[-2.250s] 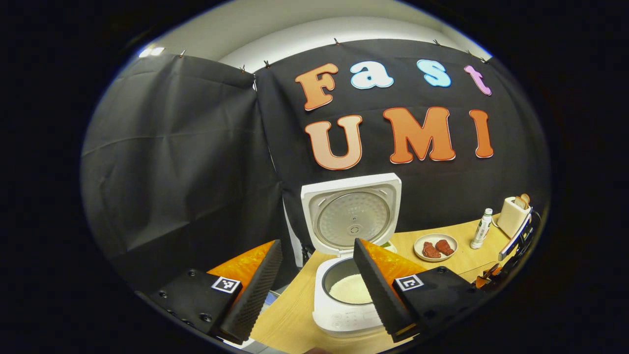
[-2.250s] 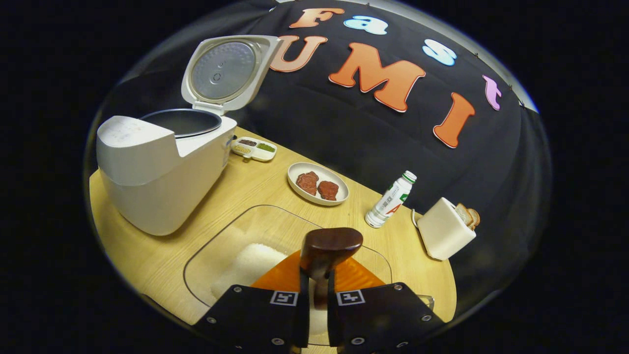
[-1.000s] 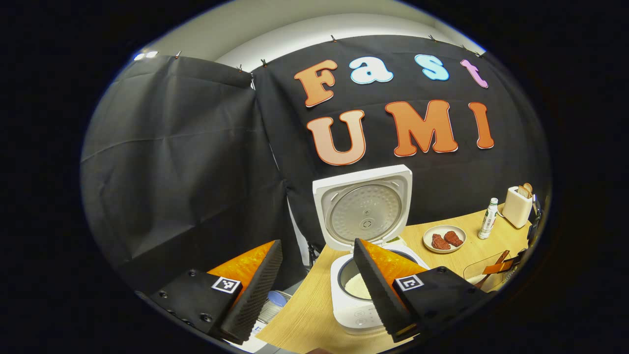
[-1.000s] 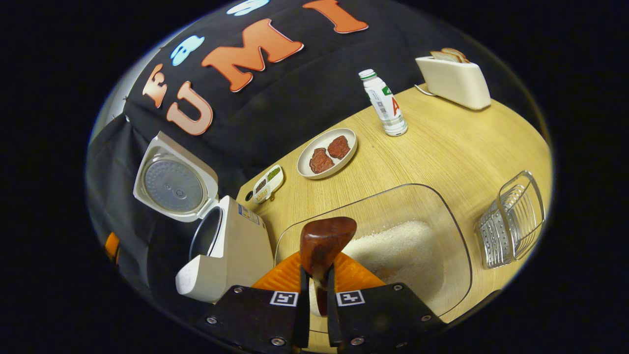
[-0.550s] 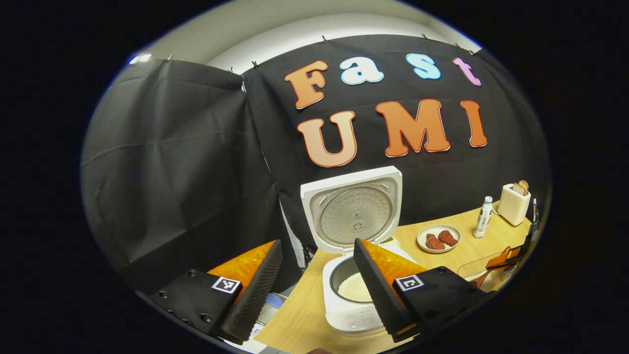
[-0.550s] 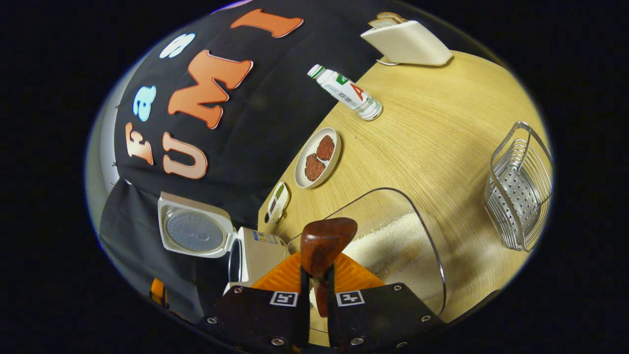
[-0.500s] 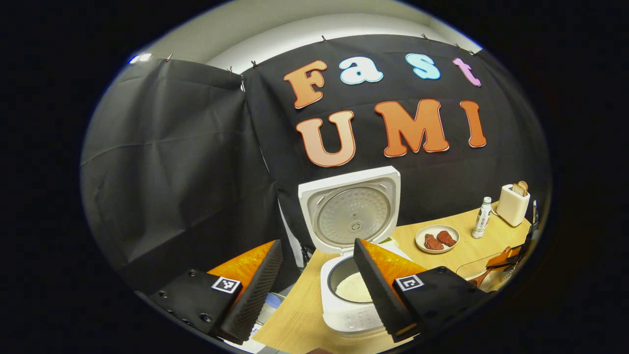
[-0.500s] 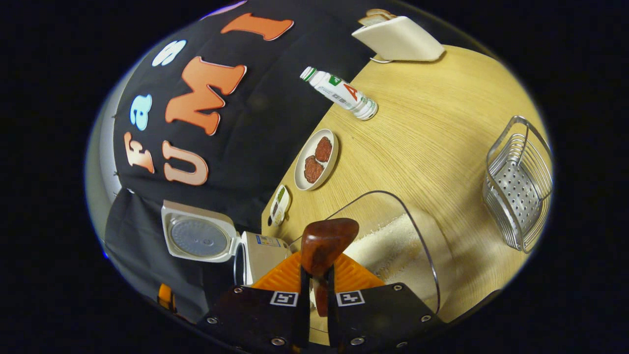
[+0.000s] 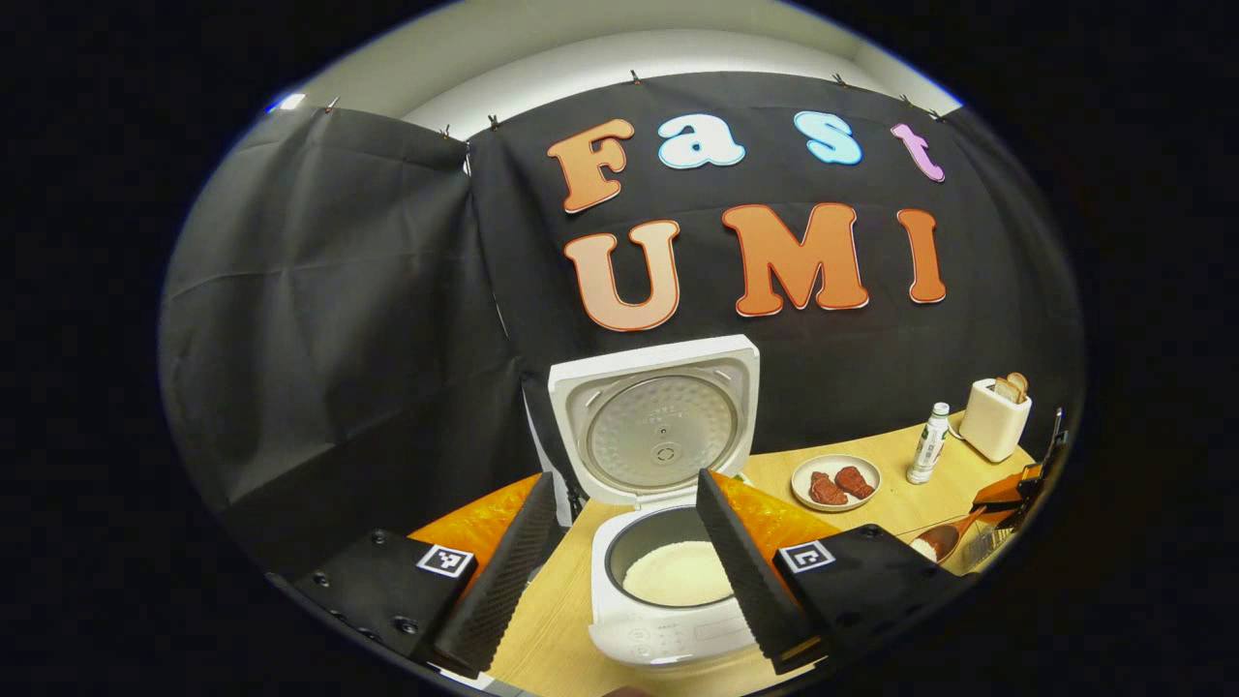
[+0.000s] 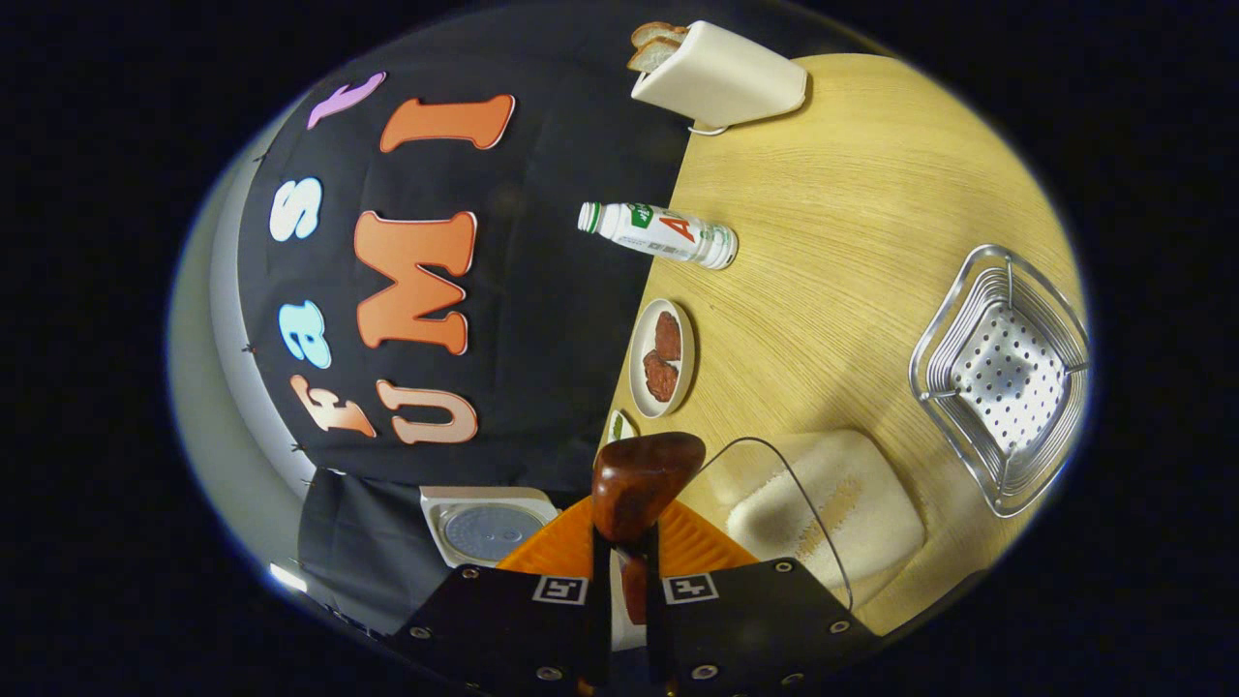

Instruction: Close the left gripper, press the button to open the rice cooker; take a wooden spoon from the chopstick holder with the right hand, scoop a spoonful of rice and pour it into the rice cooker, then put the wooden spoon back into the chopstick holder.

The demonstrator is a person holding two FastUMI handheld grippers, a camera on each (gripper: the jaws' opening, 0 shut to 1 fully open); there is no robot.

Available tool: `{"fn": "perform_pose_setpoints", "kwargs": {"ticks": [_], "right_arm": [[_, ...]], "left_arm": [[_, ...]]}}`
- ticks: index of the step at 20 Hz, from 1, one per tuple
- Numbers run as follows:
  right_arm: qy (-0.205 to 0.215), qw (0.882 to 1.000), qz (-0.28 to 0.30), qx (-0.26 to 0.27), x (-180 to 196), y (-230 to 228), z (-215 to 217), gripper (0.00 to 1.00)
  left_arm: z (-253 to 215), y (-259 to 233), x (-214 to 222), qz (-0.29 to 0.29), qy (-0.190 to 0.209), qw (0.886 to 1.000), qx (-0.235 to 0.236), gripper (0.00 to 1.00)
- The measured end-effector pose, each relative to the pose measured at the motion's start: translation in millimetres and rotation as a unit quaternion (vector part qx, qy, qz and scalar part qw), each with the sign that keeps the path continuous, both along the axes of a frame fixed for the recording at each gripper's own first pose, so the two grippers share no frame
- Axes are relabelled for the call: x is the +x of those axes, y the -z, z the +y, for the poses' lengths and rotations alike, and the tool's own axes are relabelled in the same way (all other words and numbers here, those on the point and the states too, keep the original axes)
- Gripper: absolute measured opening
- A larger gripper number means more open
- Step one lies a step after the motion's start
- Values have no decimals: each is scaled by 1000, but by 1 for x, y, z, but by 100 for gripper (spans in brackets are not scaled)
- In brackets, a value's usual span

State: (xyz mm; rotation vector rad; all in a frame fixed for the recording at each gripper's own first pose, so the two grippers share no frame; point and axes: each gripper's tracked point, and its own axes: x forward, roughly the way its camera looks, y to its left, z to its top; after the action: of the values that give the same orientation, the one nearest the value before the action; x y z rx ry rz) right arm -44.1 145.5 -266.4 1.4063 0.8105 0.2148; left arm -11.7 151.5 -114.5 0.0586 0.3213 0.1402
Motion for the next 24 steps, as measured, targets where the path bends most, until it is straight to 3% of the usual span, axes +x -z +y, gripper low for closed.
{"fn": "perform_pose_setpoints", "kwargs": {"ticks": [5, 8, 10, 15, 16, 17, 19, 20, 24], "right_arm": [[32, 996, -13, 80, 21, -48, -5, 14], [26, 995, -25, 89, 30, -68, 11, 14], [19, 994, -31, 106, 38, -87, 29, 14], [-23, 990, -38, 135, 56, -123, 97, 14], [-28, 987, -35, 152, 58, -133, 112, 14], [-34, 984, -32, 169, 60, -141, 128, 14], [-49, 981, -28, 188, 63, -151, 159, 14], [-59, 981, -27, 184, 63, -152, 176, 14], [-90, 984, -21, 151, 67, -144, 229, 14]], "left_arm": [[0, -3, 0, -15, -11, 1000, -21, 99], [9, -4, -3, -21, -21, 999, -24, 94], [20, -4, -6, -24, -30, 999, -26, 99], [65, 3, -23, -25, -67, 997, -30, 99], [76, 4, -28, -27, -77, 996, -30, 94], [85, 6, -32, -25, -85, 996, -32, 99], [104, 11, -38, -20, -100, 994, -31, 95], [113, 14, -42, -18, -107, 994, -29, 99], [145, 23, -56, -10, -127, 991, -25, 95]]}}
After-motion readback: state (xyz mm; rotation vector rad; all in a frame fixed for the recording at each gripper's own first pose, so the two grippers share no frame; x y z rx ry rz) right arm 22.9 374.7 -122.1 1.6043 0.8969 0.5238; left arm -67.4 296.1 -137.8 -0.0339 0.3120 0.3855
